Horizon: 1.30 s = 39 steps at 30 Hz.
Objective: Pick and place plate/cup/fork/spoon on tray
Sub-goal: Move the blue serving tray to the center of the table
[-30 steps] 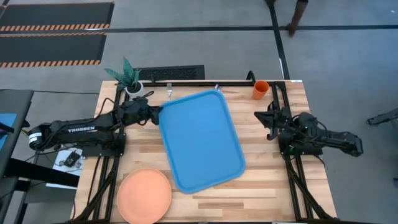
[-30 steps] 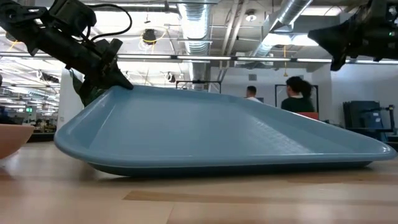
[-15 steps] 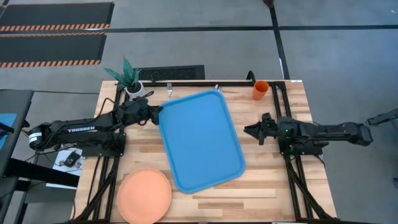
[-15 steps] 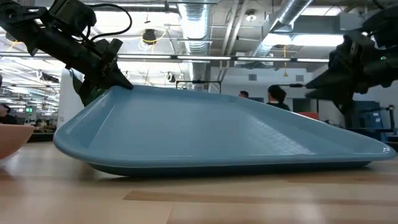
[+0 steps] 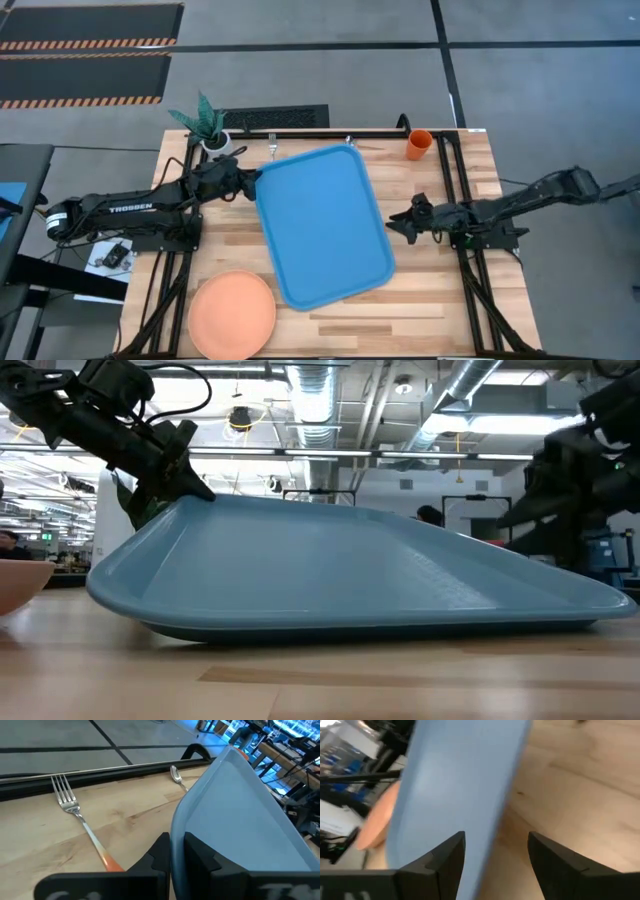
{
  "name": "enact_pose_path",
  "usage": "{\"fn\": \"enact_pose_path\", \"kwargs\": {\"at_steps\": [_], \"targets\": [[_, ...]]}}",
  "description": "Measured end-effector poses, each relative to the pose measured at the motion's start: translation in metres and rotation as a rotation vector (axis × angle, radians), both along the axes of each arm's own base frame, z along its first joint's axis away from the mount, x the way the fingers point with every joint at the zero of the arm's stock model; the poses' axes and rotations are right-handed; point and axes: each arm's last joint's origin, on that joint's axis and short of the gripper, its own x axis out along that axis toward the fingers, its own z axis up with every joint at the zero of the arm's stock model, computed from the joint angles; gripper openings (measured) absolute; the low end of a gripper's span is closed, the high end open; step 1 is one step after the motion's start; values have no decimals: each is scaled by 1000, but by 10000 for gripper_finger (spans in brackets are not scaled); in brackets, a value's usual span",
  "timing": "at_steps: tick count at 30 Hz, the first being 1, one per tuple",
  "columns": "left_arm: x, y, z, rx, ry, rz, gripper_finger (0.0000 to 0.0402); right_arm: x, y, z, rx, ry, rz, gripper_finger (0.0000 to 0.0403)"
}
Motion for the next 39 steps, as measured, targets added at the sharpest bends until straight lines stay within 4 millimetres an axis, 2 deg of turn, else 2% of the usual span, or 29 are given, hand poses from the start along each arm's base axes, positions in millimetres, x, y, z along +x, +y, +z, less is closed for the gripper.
{"fn": "enact_pose_path", "kwargs": {"at_steps": [9, 19, 23, 32, 36, 39], "targets": [[0, 0, 0, 10, 6, 13, 18, 7, 15, -13, 48, 55, -64, 224], [0, 0, 0, 11, 5, 16, 18, 42, 31, -9, 13, 179, -46, 219], [0, 0, 0, 12, 5, 16, 18, 50, 34, -13, 36, 258, -76, 183], [-1, 1, 0, 23, 22, 11, 20, 60, 35, -6, 46, 306, -110, 43], [-1, 0, -1, 36, 46, -5, 39, 59, 30, 2, 43, 346, -122, 35], [-1, 0, -2, 52, 66, -34, 62, 58, 24, 8, 43, 386, -102, 48]]}}
